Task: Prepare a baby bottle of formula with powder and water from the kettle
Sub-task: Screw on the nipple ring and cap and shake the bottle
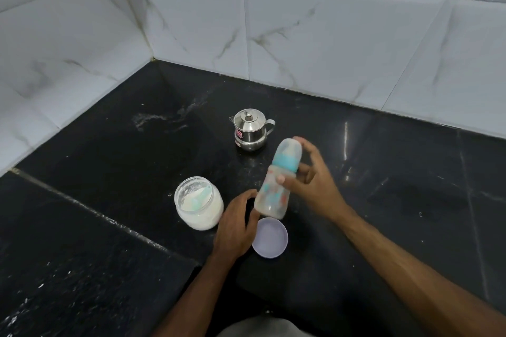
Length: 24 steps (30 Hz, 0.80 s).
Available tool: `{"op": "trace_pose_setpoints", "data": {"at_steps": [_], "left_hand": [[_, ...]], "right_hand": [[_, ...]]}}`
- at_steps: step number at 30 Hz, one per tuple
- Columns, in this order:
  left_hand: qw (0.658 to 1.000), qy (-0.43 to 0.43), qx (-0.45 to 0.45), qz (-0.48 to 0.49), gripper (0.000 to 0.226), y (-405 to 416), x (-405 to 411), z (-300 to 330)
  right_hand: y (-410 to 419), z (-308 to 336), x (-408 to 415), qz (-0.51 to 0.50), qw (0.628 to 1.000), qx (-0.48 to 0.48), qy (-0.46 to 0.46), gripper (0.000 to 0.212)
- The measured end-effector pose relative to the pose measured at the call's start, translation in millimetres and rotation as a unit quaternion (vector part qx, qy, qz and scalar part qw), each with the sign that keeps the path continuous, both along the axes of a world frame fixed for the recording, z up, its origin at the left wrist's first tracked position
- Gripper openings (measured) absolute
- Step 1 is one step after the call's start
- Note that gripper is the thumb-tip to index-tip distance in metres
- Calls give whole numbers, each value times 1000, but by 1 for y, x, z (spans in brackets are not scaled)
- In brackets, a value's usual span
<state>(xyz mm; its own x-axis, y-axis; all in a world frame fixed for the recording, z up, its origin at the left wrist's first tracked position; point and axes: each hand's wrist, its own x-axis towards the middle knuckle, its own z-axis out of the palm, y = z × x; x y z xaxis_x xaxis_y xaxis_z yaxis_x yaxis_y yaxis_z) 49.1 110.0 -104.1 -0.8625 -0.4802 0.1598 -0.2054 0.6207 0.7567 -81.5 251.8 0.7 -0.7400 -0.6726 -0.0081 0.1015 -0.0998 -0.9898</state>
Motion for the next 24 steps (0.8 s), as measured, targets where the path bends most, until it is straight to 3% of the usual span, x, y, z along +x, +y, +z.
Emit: {"op": "trace_pose_setpoints", "data": {"at_steps": [2,5,6,11,13,16,18,21,22,24], "left_hand": [[1000,6,-6,2,35,0,1,0],[1000,5,-15,12,39,2,1,0],[1000,4,-14,12,40,2,0,-1],[1000,2,-11,-6,38,-2,0,-6],[1000,2,-18,4,41,0,1,-4],[1000,3,-14,11,49,3,1,0],[1000,5,-18,12,46,3,1,0],[1000,5,-11,9,36,1,1,-2],[1000,7,-12,11,36,1,1,-2],[1000,5,-20,14,38,2,1,-1]], "right_hand": [[0,2,-1,-5,1000,-7,5,78],[-1,14,-16,-156,983,-79,-59,71],[0,15,-18,-165,980,-87,-65,69],[5,-1,-4,82,996,33,26,81],[3,4,-11,5,1000,-6,16,81],[1,13,-24,-159,979,-102,-74,68],[-1,8,-19,-137,983,-100,-75,70],[0,-2,-4,23,1000,1,4,79],[0,-1,-4,26,1000,-1,12,79],[-1,8,-13,-61,996,-54,-24,76]]}}
